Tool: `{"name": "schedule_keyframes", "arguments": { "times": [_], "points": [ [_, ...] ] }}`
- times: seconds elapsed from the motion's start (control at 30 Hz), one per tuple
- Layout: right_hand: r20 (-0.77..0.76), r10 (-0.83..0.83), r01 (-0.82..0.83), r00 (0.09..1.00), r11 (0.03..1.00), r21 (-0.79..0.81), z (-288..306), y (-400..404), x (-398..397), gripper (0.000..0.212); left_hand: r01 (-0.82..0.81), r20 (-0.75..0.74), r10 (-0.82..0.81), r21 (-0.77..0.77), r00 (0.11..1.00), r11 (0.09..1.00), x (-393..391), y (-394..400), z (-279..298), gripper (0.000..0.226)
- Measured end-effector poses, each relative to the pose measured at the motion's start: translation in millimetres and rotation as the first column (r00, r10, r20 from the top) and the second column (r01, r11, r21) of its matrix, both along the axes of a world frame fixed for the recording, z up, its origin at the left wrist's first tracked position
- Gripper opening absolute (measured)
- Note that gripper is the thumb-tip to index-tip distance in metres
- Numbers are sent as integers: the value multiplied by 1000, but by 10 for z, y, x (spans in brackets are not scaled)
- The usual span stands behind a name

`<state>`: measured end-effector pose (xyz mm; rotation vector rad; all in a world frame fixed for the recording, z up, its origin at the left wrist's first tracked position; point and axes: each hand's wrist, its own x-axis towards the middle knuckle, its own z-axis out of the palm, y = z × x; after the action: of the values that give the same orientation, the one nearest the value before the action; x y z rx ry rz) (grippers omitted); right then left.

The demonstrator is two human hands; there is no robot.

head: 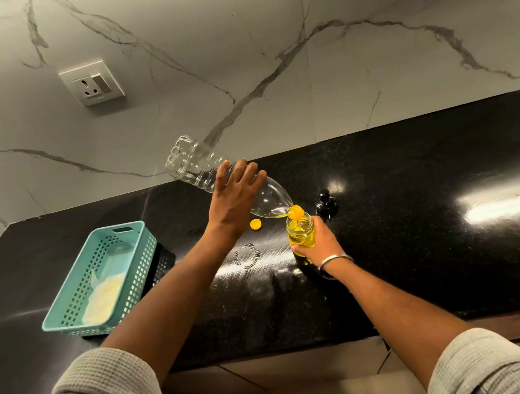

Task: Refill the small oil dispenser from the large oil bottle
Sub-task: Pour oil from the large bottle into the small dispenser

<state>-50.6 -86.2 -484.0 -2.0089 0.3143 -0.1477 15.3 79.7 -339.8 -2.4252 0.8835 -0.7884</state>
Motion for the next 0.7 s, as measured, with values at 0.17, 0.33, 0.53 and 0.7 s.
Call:
{"name": "schedule_keyframes", "arguments": {
  "times": [0.17,0.33,0.53,0.7],
  "points": [
    [3,-16,16,1000,1000,-2,-21,7,10,61,10,15,-10,9,1000,1000,-1,-36,15,74],
    [2,-13,13,1000,1000,-6,-32,11,23,62,20,16,-20,23,1000,1000,-9,-49,-3,75],
    [10,-5,5,1000,1000,-6,-22,8,10,62,32,23,-33,32,999,999,0,-52,10,73],
    [10,-6,6,1000,1000,-1,-16,12,9,62,45,38,-47,35,998,998,-15,-77,34,70]
  ]
}}
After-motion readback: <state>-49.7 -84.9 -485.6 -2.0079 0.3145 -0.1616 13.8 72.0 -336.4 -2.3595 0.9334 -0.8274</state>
